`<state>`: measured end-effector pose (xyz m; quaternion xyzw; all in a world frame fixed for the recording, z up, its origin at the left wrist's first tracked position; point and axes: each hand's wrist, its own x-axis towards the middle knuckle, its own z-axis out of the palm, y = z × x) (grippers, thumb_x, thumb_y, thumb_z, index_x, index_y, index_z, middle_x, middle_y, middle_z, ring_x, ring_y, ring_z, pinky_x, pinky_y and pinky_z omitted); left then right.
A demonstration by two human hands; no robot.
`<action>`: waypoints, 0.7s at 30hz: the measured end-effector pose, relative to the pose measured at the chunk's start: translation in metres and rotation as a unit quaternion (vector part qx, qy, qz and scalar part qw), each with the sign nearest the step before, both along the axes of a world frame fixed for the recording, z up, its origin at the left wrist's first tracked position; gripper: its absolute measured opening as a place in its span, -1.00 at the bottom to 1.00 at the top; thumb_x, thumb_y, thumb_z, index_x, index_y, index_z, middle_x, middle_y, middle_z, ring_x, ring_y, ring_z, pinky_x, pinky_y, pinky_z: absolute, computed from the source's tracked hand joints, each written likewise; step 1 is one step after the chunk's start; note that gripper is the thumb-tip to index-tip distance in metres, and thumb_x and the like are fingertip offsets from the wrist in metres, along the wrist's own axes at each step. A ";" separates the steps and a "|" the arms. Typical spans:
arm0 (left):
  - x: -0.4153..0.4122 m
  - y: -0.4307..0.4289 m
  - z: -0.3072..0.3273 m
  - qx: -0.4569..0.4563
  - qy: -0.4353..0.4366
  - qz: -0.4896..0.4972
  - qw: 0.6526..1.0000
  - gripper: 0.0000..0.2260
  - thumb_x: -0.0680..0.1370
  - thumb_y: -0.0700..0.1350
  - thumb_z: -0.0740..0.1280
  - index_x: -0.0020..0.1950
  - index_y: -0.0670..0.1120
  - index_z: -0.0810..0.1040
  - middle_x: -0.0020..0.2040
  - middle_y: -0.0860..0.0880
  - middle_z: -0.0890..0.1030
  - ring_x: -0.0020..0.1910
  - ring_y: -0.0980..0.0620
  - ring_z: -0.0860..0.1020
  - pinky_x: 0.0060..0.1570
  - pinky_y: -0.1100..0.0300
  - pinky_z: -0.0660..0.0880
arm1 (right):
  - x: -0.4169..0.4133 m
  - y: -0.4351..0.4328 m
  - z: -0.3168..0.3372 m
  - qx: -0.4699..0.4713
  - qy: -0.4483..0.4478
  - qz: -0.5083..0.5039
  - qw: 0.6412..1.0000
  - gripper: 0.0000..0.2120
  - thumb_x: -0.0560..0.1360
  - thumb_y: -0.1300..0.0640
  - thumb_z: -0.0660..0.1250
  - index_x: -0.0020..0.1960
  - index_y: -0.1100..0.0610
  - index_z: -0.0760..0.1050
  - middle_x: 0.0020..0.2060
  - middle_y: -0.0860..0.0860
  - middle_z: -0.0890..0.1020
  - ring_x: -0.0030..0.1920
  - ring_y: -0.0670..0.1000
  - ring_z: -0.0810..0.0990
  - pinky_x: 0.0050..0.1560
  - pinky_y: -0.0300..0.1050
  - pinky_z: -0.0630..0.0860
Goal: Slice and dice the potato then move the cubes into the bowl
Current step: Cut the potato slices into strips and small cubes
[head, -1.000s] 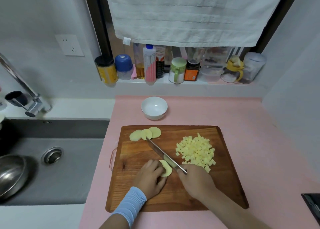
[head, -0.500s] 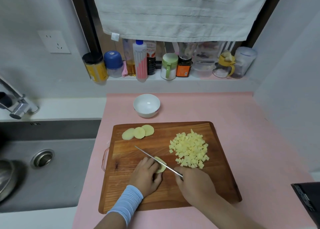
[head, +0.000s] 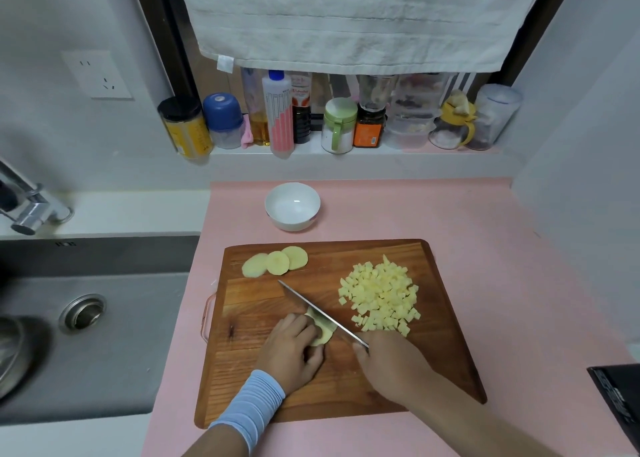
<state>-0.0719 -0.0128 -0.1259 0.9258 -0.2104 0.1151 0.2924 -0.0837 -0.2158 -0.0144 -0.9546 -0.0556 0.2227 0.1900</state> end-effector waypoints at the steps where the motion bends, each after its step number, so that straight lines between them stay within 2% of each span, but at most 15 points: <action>1: 0.000 0.000 0.000 -0.001 0.001 0.001 1.000 -0.93 0.42 -0.10 0.40 -0.14 -0.06 0.56 -0.10 0.06 0.52 -0.11 0.00 0.48 -0.09 0.10 0.50 | 0.003 0.004 -0.002 0.004 0.003 0.002 1.000 -0.64 0.68 -0.02 0.13 -0.29 -0.09 0.35 -0.37 -0.11 0.49 -0.34 -0.12 0.47 -0.35 -0.24 0.32; 4: 0.001 -0.001 0.000 0.000 0.001 0.001 1.000 -0.93 0.42 -0.11 0.40 -0.15 -0.06 0.56 -0.11 0.04 0.52 -0.12 -0.01 0.48 -0.09 0.09 0.50 | 0.015 0.023 -0.008 0.012 0.008 0.008 1.000 -0.71 0.68 0.01 0.15 -0.20 -0.05 0.45 -0.34 -0.10 0.52 -0.31 -0.08 0.49 -0.31 -0.18 0.37; 9: 0.000 -0.001 0.002 -0.004 0.000 0.005 1.000 -0.93 0.41 -0.13 0.42 -0.16 -0.07 0.55 -0.15 0.04 0.51 -0.14 -0.02 0.47 -0.12 0.09 0.50 | 0.023 0.031 -0.013 0.016 0.002 0.003 1.000 -0.64 0.68 0.00 0.16 -0.30 -0.07 0.34 -0.36 -0.11 0.50 -0.37 -0.14 0.43 -0.40 -0.24 0.24; 13: -0.002 -0.001 0.005 -0.009 -0.001 0.007 1.000 -0.93 0.42 -0.12 0.41 -0.17 -0.07 0.55 -0.16 0.05 0.51 -0.15 -0.01 0.47 -0.14 0.11 0.50 | 0.020 0.030 -0.014 0.018 -0.009 0.005 1.000 -0.68 0.67 -0.01 0.15 -0.26 -0.09 0.39 -0.35 -0.12 0.52 -0.35 -0.14 0.45 -0.39 -0.24 0.27; 17: -0.003 0.000 0.006 -0.012 -0.002 0.008 1.000 -0.94 0.42 -0.11 0.41 -0.17 -0.07 0.57 -0.17 0.05 0.50 -0.16 0.00 0.46 -0.14 0.16 0.48 | 0.015 0.030 -0.012 0.016 -0.033 0.013 0.999 -0.73 0.68 -0.02 0.12 -0.06 -0.05 0.56 -0.32 -0.12 0.54 -0.32 -0.13 0.48 -0.35 -0.21 0.32; 21: -0.003 0.000 0.006 -0.015 0.000 0.010 1.000 -0.95 0.42 -0.10 0.41 -0.18 -0.06 0.57 -0.18 0.06 0.50 -0.16 0.01 0.45 -0.14 0.17 0.46 | -0.001 0.024 -0.011 -0.015 -0.078 0.017 0.997 -0.77 0.67 -0.06 0.12 0.10 -0.10 0.55 -0.32 -0.12 0.54 -0.28 -0.07 0.52 -0.27 -0.14 0.40</action>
